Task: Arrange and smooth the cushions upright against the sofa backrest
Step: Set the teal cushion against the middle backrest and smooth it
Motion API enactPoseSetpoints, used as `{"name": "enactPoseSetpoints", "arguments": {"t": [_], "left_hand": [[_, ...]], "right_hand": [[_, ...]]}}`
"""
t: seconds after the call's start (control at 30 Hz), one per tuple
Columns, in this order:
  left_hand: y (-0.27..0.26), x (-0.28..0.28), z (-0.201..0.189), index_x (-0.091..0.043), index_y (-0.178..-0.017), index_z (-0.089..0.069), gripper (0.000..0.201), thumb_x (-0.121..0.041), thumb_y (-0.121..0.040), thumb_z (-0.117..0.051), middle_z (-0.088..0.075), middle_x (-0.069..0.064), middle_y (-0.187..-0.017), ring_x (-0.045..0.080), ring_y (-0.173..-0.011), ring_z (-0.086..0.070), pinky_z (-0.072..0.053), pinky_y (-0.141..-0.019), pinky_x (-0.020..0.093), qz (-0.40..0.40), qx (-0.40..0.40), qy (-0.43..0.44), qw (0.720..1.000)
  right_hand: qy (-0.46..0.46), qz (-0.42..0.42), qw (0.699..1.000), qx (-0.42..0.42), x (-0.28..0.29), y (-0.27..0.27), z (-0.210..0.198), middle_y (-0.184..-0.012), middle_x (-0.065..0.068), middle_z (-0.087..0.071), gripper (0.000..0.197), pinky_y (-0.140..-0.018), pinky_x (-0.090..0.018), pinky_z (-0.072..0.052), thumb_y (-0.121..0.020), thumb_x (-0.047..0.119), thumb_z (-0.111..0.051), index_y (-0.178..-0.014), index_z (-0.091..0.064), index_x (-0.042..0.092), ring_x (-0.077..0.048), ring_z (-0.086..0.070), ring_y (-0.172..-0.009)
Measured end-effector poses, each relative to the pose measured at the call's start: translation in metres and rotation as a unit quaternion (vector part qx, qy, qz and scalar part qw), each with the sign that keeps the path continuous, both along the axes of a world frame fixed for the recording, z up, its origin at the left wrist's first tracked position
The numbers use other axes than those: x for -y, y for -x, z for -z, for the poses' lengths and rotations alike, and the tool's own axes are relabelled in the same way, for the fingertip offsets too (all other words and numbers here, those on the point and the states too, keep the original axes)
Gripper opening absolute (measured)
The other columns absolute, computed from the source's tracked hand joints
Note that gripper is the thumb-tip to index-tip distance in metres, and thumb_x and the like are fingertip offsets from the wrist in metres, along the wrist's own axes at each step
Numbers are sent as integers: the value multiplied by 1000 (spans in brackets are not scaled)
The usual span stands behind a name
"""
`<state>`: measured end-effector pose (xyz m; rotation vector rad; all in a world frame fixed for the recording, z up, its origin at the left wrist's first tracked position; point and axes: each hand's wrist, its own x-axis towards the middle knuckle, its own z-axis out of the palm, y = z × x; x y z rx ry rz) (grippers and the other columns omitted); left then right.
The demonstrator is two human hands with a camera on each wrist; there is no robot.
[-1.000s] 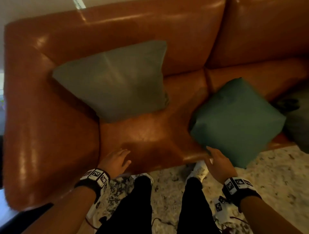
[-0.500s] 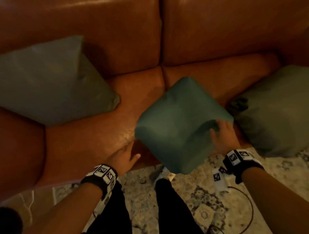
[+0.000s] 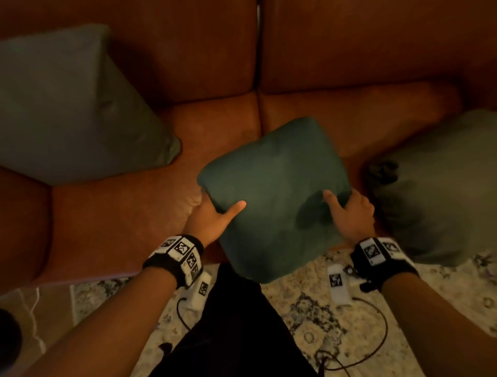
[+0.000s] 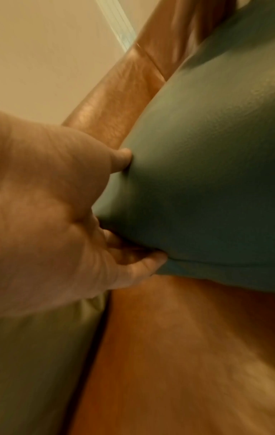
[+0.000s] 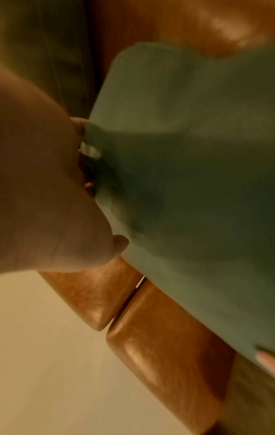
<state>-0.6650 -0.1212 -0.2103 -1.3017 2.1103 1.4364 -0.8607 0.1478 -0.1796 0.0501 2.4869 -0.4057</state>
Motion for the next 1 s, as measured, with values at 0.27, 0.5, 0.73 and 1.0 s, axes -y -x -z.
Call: {"name": "enactPoseSetpoints", "arguments": {"t": [0.27,0.5,0.73,1.0], "left_hand": [[-2,60,-7,-19,-154,-35,131,-97,-54,-65,-45,3,-157,24,-143,-46,-38,-119,49,142,48,71,986],[49,117,-23,-8,-152,-40,88,-76,-96,-37,-47,22,-154,39,-141,-45,-34,-118,47,80,105,110,985],[109,146,6,-12,-133,-59,57,-57,-107,-36,-63,11,-132,32,-122,-58,-39,-93,34,202,176,44,962],[104,140,35,-23,-158,-37,89,-80,-89,-43,-38,8,-164,33,-150,-36,-27,-124,48,124,261,-59,956]], "right_hand": [[152,172,959,167,-15,-52,6,-130,-9,-63,57,-90,-40,-52,-95,59,-62,-116,-64,6,-26,-65,-108],[35,103,991,77,32,64,27,-155,-26,-44,77,-118,-46,-32,-101,65,-40,-147,-50,4,-44,-43,-141],[80,-77,991,69,124,145,43,-136,-13,-62,74,-112,-56,-40,-94,76,-35,-135,-60,20,-35,-58,-124],[-20,-140,969,201,124,158,70,-160,-10,-44,75,-121,-53,-30,-98,68,-43,-155,-44,18,-36,-44,-142]]}}
